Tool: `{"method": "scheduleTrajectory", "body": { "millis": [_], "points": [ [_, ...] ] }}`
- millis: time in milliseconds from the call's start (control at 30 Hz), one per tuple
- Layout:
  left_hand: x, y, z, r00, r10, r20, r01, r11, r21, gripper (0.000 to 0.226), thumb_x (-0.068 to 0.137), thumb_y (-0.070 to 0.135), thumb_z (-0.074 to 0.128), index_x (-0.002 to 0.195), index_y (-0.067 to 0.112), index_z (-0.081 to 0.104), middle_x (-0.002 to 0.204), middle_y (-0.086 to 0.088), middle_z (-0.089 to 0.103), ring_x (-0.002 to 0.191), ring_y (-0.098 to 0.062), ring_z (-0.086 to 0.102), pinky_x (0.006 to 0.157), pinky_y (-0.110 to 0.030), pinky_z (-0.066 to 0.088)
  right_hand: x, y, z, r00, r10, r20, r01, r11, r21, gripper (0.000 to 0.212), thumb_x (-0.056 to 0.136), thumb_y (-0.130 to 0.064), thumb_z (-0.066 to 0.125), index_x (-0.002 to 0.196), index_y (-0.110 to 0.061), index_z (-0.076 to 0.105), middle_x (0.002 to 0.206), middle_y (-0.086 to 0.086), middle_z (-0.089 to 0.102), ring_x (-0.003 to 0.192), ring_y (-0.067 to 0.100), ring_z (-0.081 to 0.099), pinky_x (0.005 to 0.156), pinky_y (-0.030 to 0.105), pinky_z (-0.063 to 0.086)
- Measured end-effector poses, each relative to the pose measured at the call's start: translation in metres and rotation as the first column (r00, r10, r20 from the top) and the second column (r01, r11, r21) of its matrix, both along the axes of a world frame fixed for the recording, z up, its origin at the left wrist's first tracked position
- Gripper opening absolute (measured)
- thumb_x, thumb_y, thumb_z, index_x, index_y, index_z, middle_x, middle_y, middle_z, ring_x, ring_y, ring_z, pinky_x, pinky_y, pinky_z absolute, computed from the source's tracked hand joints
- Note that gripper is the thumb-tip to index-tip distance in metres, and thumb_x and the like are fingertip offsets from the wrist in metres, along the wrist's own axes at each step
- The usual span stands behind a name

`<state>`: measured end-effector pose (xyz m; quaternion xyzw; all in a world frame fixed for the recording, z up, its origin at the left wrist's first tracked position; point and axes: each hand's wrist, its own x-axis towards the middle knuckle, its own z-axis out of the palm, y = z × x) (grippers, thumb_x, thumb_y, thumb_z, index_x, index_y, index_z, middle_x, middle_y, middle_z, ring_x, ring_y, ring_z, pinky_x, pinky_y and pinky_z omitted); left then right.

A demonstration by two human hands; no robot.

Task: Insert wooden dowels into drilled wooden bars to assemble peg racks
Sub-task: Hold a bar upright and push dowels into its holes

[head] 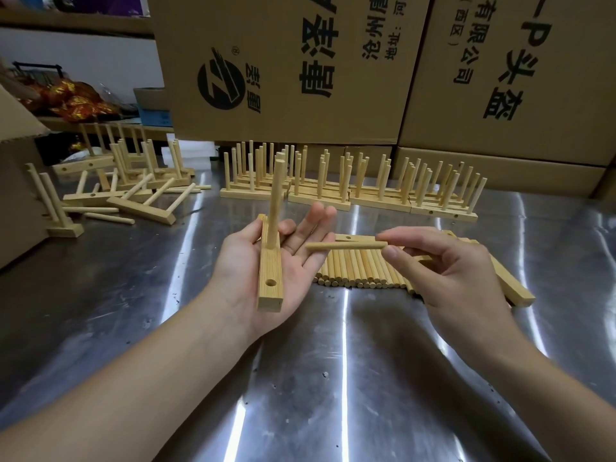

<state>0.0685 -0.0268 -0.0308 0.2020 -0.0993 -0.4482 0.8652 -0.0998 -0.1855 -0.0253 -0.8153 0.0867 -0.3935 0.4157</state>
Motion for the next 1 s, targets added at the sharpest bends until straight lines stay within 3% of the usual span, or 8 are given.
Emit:
{"method": "scheduleTrajectory", "body": {
  "millis": [67,133,200,267,367,600,733,1000],
  "points": [
    [-0.001,0.001,0.001,1.000,0.007,-0.005,-0.007,1.000,0.006,0.038,0.114,0.035,0.031,0.088,0.014,0.048,0.119,-0.021,0.075,0.123,-0.041,0.070,0.101,-0.054,0.056,0.001,0.000,-0.001,1.000,0.002,0.000,-0.002,1.000,-0.014,0.018,0.095,-0.021,0.075,0.107,-0.032,0.082,0.099,-0.009,0.077,0.088,0.019,0.067,0.073,0.031,0.053],
    [-0.001,0.000,0.000,1.000,0.016,-0.006,-0.016,1.000,0.010,0.039,0.114,0.036,0.034,0.087,0.013,0.051,0.094,-0.012,0.075,0.117,-0.038,0.073,0.102,-0.056,0.055,0.002,0.000,-0.003,1.000,0.002,-0.006,-0.003,0.999,-0.036,0.018,0.095,-0.021,0.076,0.107,-0.033,0.082,0.099,-0.010,0.077,0.086,0.018,0.066,0.071,0.028,0.050],
    [0.000,-0.003,-0.002,0.999,0.033,-0.012,-0.033,0.999,0.023,0.044,0.113,0.036,0.036,0.082,0.013,0.056,0.072,-0.003,0.061,0.098,-0.028,0.078,0.100,-0.055,0.054,0.003,0.001,-0.005,1.000,0.010,-0.010,-0.010,0.998,-0.056,0.019,0.094,-0.021,0.077,0.107,-0.034,0.082,0.098,-0.010,0.076,0.084,0.018,0.065,0.069,0.021,0.047],
    [0.001,-0.005,-0.003,0.999,0.049,-0.016,-0.048,0.998,0.040,0.053,0.113,0.038,0.036,0.072,0.014,0.059,0.064,0.000,0.050,0.073,-0.021,0.070,0.089,-0.053,0.060,0.003,0.002,-0.006,1.000,0.024,-0.014,-0.024,0.998,-0.055,0.019,0.093,-0.023,0.077,0.107,-0.034,0.082,0.097,-0.011,0.075,0.086,0.018,0.066,0.068,0.018,0.047],
    [-0.001,-0.003,0.003,0.998,0.059,-0.019,-0.057,0.996,0.069,0.052,0.111,0.039,0.038,0.070,0.015,0.058,0.064,0.002,0.043,0.060,-0.016,0.057,0.075,-0.047,0.061,0.003,0.004,-0.006,0.999,0.036,-0.021,-0.037,0.998,-0.053,0.018,0.093,-0.025,0.077,0.107,-0.034,0.082,0.094,-0.012,0.074,0.086,0.017,0.066,0.068,0.016,0.046],
    [-0.014,0.004,0.018,0.993,0.097,-0.062,-0.091,0.991,0.097,0.049,0.113,0.039,0.035,0.073,0.015,0.050,0.064,0.002,0.037,0.048,-0.012,0.036,0.079,-0.037,0.049,0.002,0.013,-0.006,0.996,0.056,-0.070,-0.056,0.998,0.011,0.012,0.095,-0.031,0.074,0.104,-0.034,0.081,0.090,-0.012,0.074,0.080,0.012,0.064,0.063,0.016,0.046],
    [-0.018,0.004,0.021,0.990,0.130,-0.060,-0.123,0.987,0.104,0.048,0.112,0.043,0.037,0.074,0.015,0.050,0.065,0.002,0.037,0.049,-0.011,0.034,0.077,-0.033,0.048,0.003,0.020,-0.008,0.992,0.064,-0.105,-0.058,0.996,0.061,0.009,0.099,-0.032,0.070,0.100,-0.029,0.079,0.079,-0.010,0.069,0.068,0.003,0.057,0.059,0.013,0.040],
    [-0.019,0.002,0.023,0.980,0.190,-0.053,-0.181,0.974,0.132,0.052,0.112,0.046,0.037,0.072,0.016,0.048,0.065,0.002,0.036,0.047,-0.010,0.034,0.074,-0.032,0.045,0.001,0.024,-0.007,0.985,0.088,-0.145,-0.074,0.993,0.095,0.007,0.099,-0.031,0.070,0.098,-0.032,0.077,0.081,-0.005,0.069,0.066,0.003,0.054,0.056,0.014,0.039]
  ]
}}
